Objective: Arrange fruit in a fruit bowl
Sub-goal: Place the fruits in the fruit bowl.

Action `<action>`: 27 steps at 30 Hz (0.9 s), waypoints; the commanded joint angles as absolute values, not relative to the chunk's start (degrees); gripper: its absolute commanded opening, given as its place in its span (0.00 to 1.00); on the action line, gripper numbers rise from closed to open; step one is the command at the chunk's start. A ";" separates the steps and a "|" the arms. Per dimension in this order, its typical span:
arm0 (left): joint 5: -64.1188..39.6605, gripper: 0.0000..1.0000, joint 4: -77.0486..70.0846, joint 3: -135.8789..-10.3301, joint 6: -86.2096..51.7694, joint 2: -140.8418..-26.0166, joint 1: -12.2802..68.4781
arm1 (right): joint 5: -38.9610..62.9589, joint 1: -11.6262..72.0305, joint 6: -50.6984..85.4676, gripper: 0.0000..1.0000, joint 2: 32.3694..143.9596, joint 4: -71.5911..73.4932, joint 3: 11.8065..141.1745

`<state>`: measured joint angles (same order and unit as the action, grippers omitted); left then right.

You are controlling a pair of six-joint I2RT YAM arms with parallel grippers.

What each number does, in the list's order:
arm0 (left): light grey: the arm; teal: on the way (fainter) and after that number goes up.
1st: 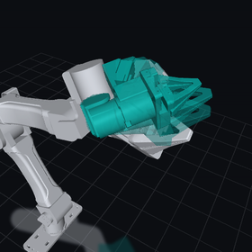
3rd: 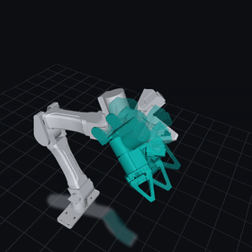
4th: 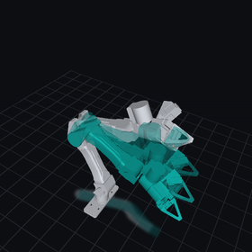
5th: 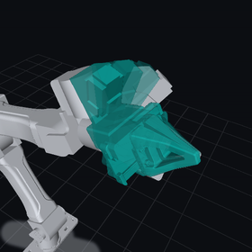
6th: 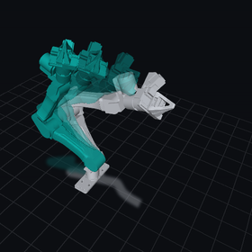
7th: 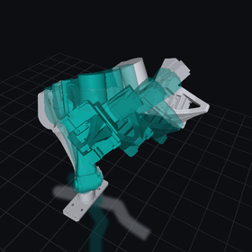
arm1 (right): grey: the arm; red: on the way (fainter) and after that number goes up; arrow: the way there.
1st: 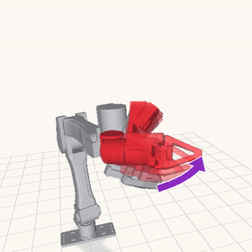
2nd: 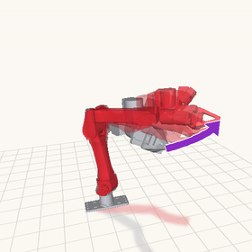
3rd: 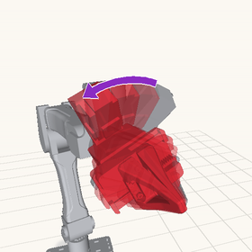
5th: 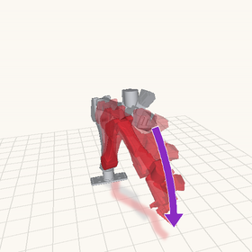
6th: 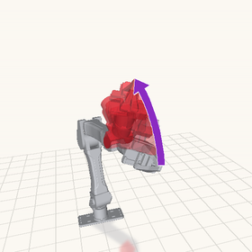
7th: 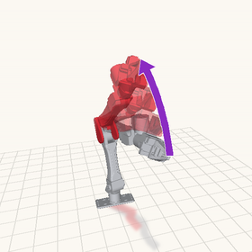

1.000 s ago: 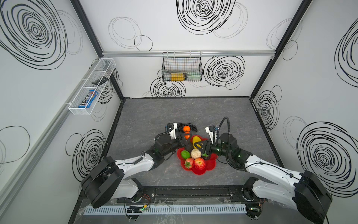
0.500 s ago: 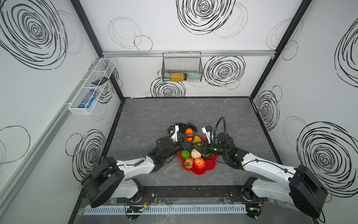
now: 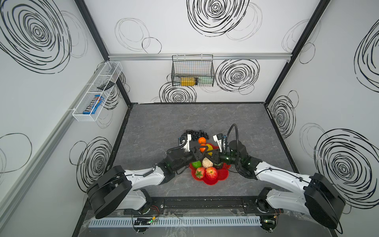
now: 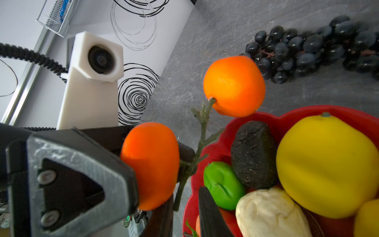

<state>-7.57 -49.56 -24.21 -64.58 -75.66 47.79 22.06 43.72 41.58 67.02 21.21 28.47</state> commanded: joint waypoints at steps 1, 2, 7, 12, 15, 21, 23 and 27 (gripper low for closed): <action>-7.43 0.45 -53.09 -24.52 -65.06 -76.42 48.93 | 21.41 44.12 41.09 0.22 66.79 22.01 30.39; -7.56 0.45 -53.24 -24.61 -65.11 -76.63 49.05 | 21.45 44.12 40.96 0.19 66.80 21.77 30.41; -7.63 0.45 -53.34 -24.79 -64.96 -77.17 49.33 | 20.71 44.16 40.72 0.11 66.23 21.19 30.57; -7.20 0.47 -52.88 -24.70 -64.51 -76.99 49.29 | 18.60 44.20 39.58 0.03 64.99 18.68 31.09; -6.60 0.50 -52.04 -24.66 -63.81 -76.56 49.09 | 17.10 44.38 38.54 0.01 64.13 16.76 31.52; -6.39 0.59 -50.99 -24.72 -62.62 -76.00 48.44 | 13.40 45.30 35.58 0.00 63.94 10.88 33.67; -6.02 0.63 -50.03 -24.52 -61.95 -75.06 48.04 | 11.63 45.86 34.29 0.00 63.73 8.12 34.51; -4.80 0.70 -45.86 -24.53 -58.77 -71.76 46.97 | 6.42 47.12 30.76 0.00 62.26 1.91 36.31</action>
<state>-6.24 -46.70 -24.21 -61.80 -74.65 47.83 11.38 46.17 34.39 64.27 7.73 33.85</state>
